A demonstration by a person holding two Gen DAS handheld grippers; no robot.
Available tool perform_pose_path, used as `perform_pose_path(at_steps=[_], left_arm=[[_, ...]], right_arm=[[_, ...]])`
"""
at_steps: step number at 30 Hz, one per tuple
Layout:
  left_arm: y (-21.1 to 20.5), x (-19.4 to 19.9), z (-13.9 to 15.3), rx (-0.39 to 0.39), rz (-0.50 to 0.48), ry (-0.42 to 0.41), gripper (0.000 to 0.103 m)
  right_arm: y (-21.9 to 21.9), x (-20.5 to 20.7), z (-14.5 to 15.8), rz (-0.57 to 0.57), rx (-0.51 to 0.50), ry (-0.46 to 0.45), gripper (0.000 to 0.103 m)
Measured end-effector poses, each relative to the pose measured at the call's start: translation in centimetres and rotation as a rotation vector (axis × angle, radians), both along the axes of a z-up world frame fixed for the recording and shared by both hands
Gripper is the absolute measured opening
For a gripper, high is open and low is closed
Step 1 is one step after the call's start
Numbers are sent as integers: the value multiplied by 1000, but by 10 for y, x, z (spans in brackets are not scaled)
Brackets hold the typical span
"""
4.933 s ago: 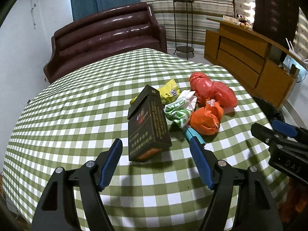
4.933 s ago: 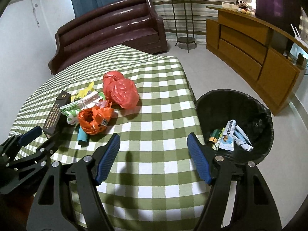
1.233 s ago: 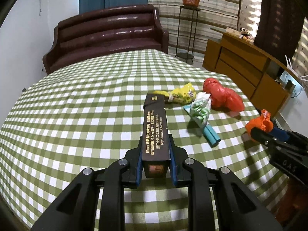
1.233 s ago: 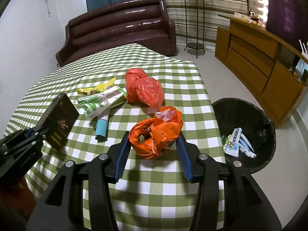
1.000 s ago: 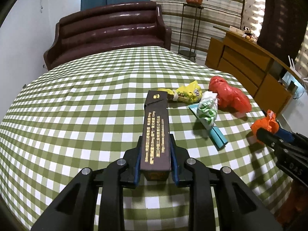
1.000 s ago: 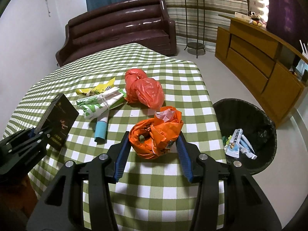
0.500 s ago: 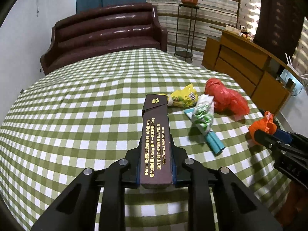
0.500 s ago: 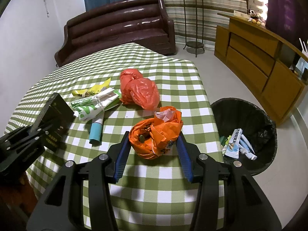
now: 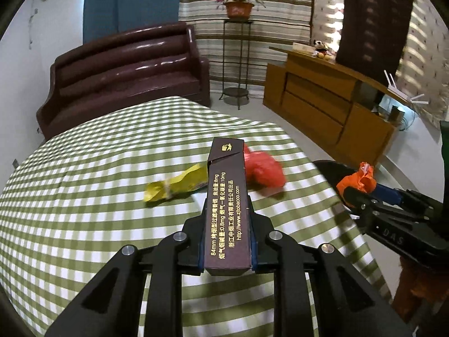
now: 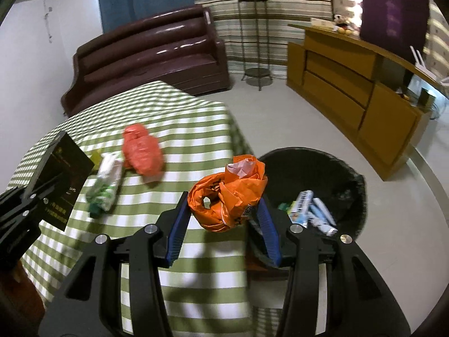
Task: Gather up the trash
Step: 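Carry the orange bag and cigarette box over the black bin and open both tools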
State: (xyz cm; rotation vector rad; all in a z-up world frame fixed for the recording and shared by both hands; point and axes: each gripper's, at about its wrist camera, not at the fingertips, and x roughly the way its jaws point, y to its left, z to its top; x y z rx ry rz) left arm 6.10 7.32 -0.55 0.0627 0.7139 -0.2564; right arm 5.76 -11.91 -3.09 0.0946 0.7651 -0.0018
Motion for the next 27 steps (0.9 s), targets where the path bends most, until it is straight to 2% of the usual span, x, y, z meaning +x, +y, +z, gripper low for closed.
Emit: perform_pose_path(at_steps=[9, 27], left_arm=[[-28, 0, 5, 8, -33, -9, 22], [-122, 26, -2, 22, -143, -15, 22]], right_arm=[[-36, -6, -4, -50, 13, -6, 46], [-95, 2, -8, -130, 11, -17, 46]])
